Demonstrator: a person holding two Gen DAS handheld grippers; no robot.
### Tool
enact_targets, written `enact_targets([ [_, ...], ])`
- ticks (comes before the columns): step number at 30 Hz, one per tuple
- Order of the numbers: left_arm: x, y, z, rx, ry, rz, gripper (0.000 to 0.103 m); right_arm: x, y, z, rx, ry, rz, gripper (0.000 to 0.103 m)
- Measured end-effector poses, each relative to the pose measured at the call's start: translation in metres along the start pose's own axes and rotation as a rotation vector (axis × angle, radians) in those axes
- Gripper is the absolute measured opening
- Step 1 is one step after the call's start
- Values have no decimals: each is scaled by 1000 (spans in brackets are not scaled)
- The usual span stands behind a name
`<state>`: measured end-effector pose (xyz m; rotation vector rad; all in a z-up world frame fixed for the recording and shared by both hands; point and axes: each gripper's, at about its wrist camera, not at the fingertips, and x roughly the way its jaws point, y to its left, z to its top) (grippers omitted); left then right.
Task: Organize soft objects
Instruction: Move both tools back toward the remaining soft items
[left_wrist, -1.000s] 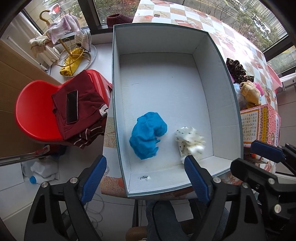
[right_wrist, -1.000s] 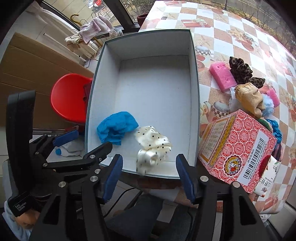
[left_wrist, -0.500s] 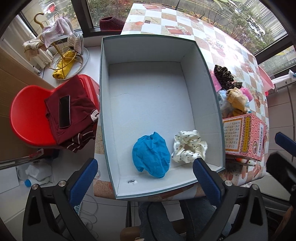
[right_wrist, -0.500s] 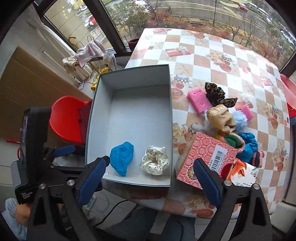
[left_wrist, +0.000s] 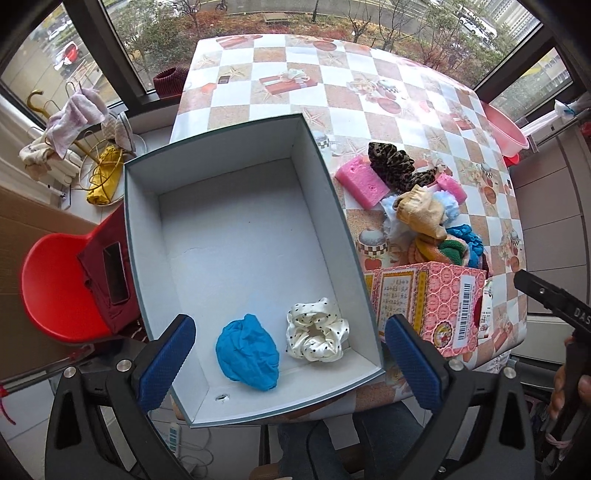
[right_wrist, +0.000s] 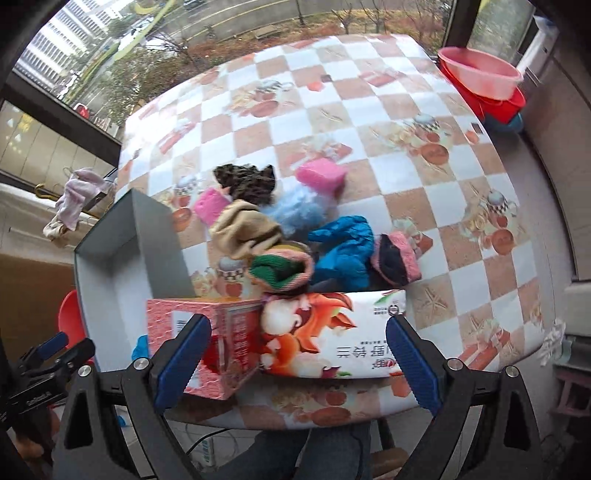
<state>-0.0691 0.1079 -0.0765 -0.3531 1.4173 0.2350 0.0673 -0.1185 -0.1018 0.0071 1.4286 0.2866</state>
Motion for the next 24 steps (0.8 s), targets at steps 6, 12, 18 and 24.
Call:
enact_targets([
  [6, 10, -29, 16, 27, 34, 41, 103, 45, -19, 25, 10, 73, 24, 97],
  [12, 16, -38, 28, -17, 61, 86, 103, 88, 30, 70, -179, 122, 135, 97],
  [18, 21, -45, 39, -74, 86, 115, 103, 142, 54, 84, -359, 184, -25, 96],
  [24, 30, -67, 53, -68, 106, 119, 103, 128, -18, 120, -212, 95, -126, 96],
])
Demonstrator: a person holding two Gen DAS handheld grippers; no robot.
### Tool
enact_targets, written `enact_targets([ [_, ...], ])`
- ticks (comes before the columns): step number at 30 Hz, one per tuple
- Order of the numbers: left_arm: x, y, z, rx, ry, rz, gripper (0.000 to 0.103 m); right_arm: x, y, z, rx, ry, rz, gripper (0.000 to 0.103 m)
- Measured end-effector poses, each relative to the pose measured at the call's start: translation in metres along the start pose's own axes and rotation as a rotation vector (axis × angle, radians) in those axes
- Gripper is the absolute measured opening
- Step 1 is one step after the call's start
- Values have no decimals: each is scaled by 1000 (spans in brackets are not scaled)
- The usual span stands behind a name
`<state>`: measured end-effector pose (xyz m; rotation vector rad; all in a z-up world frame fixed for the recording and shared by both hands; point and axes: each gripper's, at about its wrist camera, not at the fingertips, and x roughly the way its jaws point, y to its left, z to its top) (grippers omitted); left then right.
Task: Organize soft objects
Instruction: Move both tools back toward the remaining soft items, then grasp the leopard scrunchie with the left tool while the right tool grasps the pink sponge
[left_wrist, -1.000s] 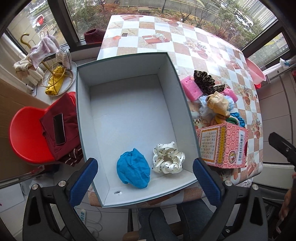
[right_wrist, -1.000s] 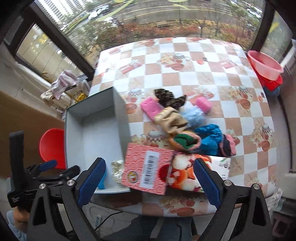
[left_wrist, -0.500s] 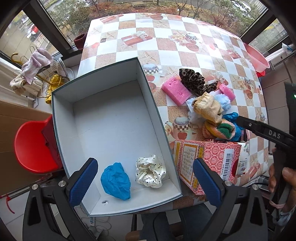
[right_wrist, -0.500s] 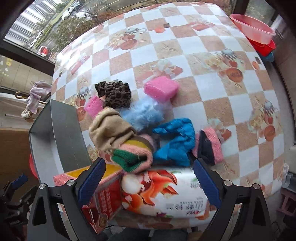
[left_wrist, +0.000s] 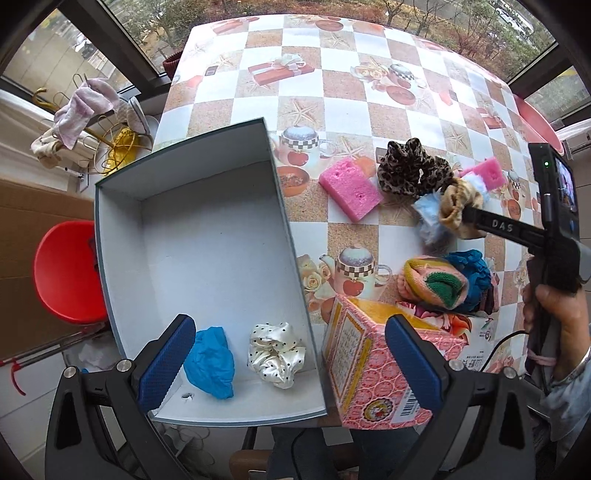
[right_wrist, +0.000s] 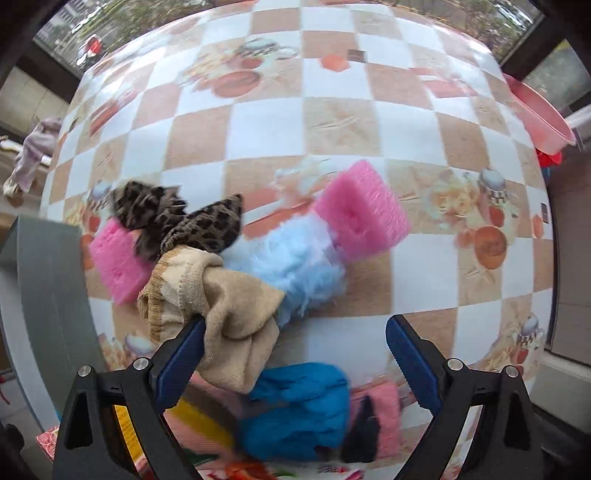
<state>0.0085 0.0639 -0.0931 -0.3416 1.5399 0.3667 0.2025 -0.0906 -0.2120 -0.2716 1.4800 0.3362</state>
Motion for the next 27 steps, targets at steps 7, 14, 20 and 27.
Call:
enact_targets([
  [7, -1, -51, 30, 88, -14, 4, 103, -6, -101, -3, 199, -12, -52, 96],
  [14, 17, -97, 70, 131, -4, 9, 103, -11, -159, -39, 340, 7, 49, 96],
  [20, 56, -125, 99, 59, 43, 23, 103, -23, -169, -22, 284, -43, 97, 96],
  [27, 100, -138, 127, -25, 64, 91, 103, -11, -140, 53, 78, -63, 92, 97],
])
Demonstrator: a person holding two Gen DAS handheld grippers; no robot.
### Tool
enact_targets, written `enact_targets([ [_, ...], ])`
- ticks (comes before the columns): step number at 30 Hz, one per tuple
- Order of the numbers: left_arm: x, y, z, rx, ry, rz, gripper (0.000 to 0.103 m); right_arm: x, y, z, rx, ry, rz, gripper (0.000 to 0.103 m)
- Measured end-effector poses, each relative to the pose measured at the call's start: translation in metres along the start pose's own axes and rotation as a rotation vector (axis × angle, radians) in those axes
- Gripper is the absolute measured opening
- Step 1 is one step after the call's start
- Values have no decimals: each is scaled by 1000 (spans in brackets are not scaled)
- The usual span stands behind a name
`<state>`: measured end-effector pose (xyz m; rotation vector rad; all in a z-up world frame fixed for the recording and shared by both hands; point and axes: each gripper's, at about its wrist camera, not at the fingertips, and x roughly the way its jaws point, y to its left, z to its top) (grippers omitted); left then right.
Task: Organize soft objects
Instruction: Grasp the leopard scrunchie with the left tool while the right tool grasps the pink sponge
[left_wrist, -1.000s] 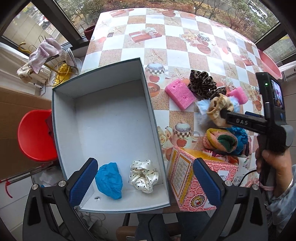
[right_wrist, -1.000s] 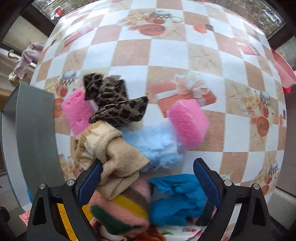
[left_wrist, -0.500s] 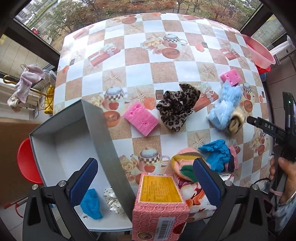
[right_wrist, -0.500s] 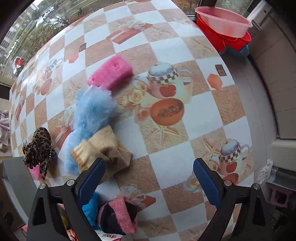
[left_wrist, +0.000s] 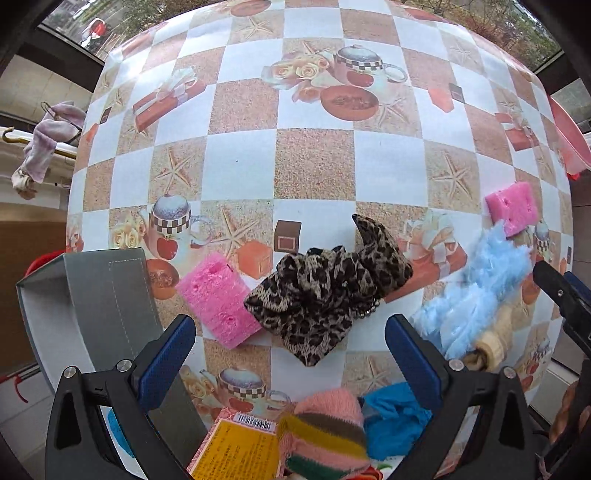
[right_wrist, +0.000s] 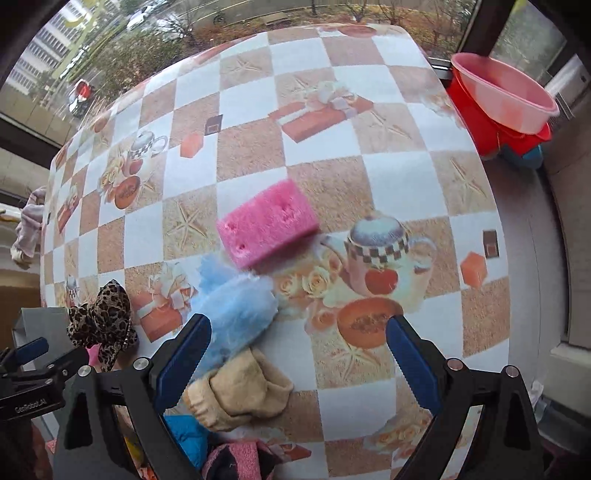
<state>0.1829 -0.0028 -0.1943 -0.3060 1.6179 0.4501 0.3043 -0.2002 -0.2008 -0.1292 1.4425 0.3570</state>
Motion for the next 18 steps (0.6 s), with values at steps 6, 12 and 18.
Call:
enact_targets([
  [6, 29, -6, 14, -17, 13, 28, 103, 32, 24, 37, -130, 10, -32, 97],
  [12, 42, -11, 22, -19, 18, 15, 103, 64, 37, 52, -210, 43, -46, 97],
  [18, 50, -25, 28, 30, 23, 7, 100, 74, 43, 55, -240, 37, -57, 96],
])
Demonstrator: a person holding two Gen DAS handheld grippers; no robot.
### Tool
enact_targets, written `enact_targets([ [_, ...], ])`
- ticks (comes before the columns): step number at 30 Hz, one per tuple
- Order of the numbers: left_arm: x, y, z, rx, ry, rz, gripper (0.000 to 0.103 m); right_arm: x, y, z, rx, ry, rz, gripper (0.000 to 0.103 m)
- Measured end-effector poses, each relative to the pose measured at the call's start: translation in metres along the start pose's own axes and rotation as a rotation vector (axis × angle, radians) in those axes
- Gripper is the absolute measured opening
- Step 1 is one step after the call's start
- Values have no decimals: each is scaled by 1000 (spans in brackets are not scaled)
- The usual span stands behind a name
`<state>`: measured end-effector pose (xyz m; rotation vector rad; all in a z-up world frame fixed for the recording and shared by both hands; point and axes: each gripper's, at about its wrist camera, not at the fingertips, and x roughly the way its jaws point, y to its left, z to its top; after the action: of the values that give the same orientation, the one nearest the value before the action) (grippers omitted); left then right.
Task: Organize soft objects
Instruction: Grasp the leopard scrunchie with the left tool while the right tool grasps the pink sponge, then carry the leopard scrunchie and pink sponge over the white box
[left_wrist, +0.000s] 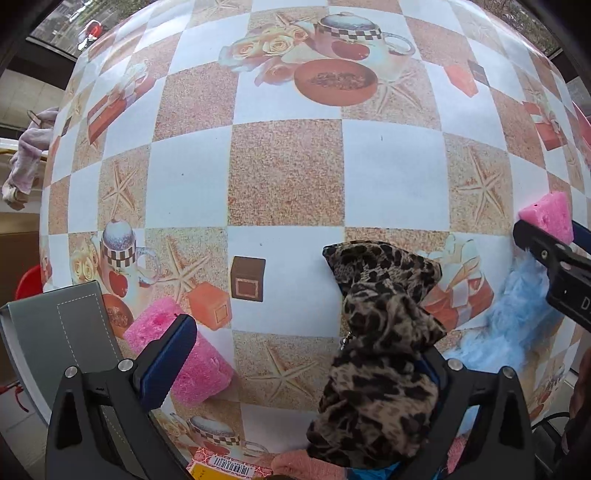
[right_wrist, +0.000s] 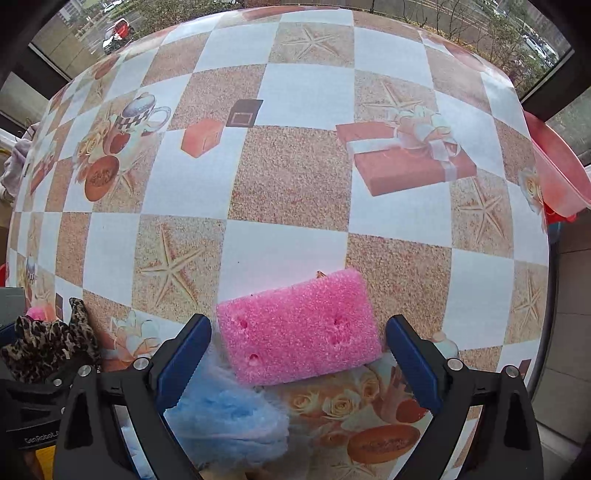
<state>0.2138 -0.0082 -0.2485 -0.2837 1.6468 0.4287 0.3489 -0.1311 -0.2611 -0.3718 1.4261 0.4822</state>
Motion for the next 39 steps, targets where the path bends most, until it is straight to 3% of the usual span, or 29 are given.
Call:
enact_targets([
  [1, 1, -2, 1, 5, 1, -12, 98, 1, 2, 1, -6, 1, -2, 96],
  [4, 0, -5, 3, 16, 3, -56, 86, 1, 6, 3, -15, -7, -39, 75],
  [7, -3, -12, 2, 29, 10, -146, 51, -1, 5, 4, -2, -9, -19, 74],
  [8, -5, -15, 3, 38, 12, -177, 26, -4, 3, 4, 3, -7, -14, 74],
  [11, -12, -21, 1, 78, -17, -131, 24, -16, -1, 3, 43, -13, 13, 74],
  [20, -36, -8, -21, 72, -47, -157, 24, -66, -5, -17, 108, -81, 102, 74],
  [31, -86, 8, -45, 128, -131, -164, 24, -94, -5, -64, 150, -72, 164, 74],
  [39, -108, 3, -74, 197, -177, -179, 24, -111, 17, -91, 198, -83, 176, 74],
])
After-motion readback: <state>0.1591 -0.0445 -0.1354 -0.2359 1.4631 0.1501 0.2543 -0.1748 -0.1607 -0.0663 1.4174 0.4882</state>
